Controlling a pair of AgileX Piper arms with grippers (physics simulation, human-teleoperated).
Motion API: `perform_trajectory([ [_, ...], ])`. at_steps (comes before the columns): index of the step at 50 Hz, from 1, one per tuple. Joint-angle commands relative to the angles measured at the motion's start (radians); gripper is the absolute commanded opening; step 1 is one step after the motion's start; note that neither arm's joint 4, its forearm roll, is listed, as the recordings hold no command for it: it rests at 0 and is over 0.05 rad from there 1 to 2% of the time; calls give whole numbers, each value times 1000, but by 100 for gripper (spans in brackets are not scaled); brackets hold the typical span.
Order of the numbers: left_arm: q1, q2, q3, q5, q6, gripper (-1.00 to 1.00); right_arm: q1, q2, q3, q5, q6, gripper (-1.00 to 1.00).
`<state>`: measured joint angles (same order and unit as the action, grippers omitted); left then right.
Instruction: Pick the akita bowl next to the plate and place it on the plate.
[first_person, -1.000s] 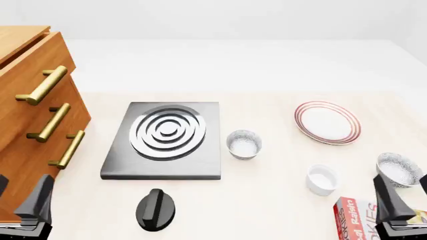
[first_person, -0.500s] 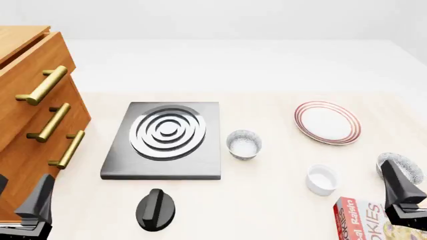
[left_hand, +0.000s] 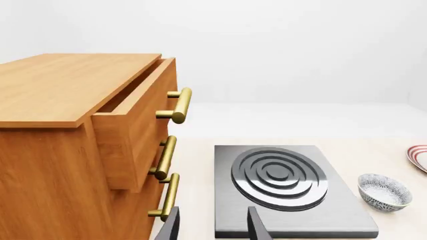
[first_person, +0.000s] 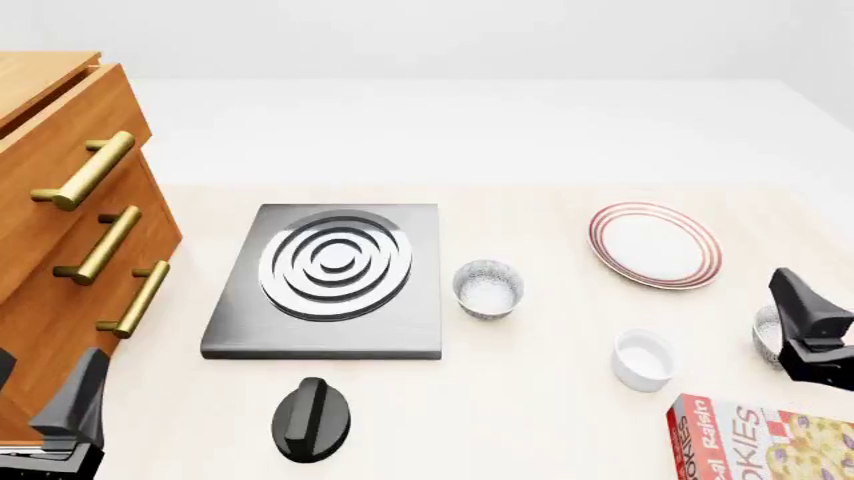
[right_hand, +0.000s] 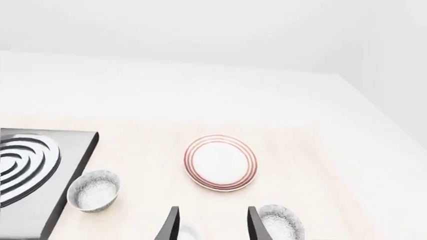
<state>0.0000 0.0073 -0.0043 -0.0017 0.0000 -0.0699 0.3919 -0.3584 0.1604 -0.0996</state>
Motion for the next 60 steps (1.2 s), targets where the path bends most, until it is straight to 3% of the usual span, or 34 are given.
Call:
perform_trajectory([
  [1, 0, 0, 0, 0, 0, 100, -18, 117, -98, 40, -81, 100],
  [6, 0, 0, 0, 0, 0, 100, -17, 150, -94, 28, -133, 100],
  [12, 0, 0, 0, 0, 0, 100, -29, 198, -115, 31, -110, 100],
  [17, 0, 0, 0, 0, 0, 100, -27, 244, -133, 34, -51, 100],
  [20, 0, 0, 0, 0, 0, 100, -31, 258, -130, 26, -70, 100],
  [24, 0, 0, 0, 0, 0, 100, -42, 288, -141, 24, -33, 100],
  [32, 0, 0, 0, 0, 0, 100, -45, 301, -139, 33, -35, 100],
  [38, 0, 0, 0, 0, 0, 100, -43, 298, -176, 85, 31, 100],
  [48, 0, 0, 0, 0, 0, 100, -40, 309, -208, 141, 10, 100],
  [60, 0, 0, 0, 0, 0, 100, -52, 337, -204, 143, 39, 100],
])
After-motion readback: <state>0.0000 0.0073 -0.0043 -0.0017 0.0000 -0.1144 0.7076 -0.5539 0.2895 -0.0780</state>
